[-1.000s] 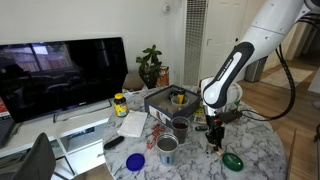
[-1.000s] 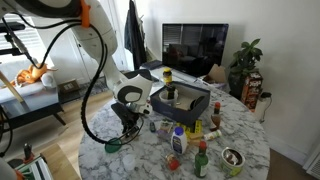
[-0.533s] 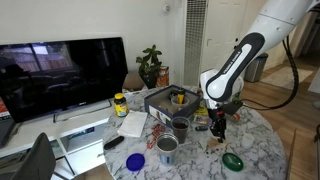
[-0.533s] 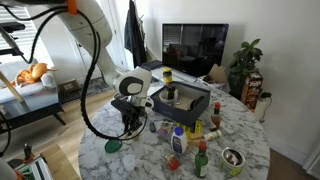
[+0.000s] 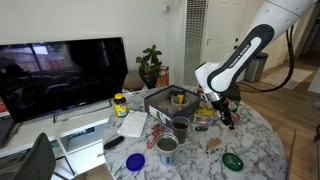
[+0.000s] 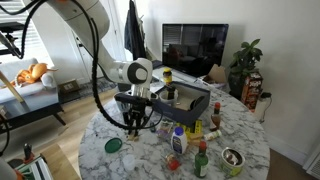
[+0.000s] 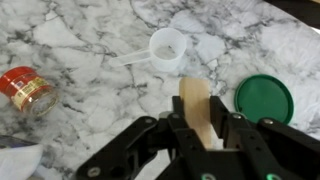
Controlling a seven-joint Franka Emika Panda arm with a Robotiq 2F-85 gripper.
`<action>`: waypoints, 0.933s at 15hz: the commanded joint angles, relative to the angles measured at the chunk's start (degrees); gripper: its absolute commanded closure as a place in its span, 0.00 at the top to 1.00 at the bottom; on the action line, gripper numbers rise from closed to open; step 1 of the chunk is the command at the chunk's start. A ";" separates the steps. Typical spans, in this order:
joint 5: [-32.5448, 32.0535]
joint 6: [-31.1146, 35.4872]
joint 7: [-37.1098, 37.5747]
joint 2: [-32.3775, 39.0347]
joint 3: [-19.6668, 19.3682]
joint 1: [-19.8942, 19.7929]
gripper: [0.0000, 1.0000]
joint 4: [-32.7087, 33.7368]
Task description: Put the toy car on the table, remove the top plank toy, put it on the table to the right and then put the toy car to the plank toy to the left
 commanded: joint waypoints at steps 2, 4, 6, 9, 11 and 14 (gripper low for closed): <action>-8.56 -1.17 -6.59 6.44 -0.64 1.41 0.08 5.34; -12.00 -0.32 -8.69 8.64 -0.65 1.74 0.08 6.71; -14.17 -0.21 -9.67 10.90 -0.58 2.14 0.08 8.39; -15.28 0.38 -9.99 13.81 -0.41 2.41 0.08 10.49; -14.93 0.48 -9.52 15.34 -0.36 2.49 0.08 11.73; -14.90 1.63 -9.12 16.66 -0.50 2.43 0.23 12.70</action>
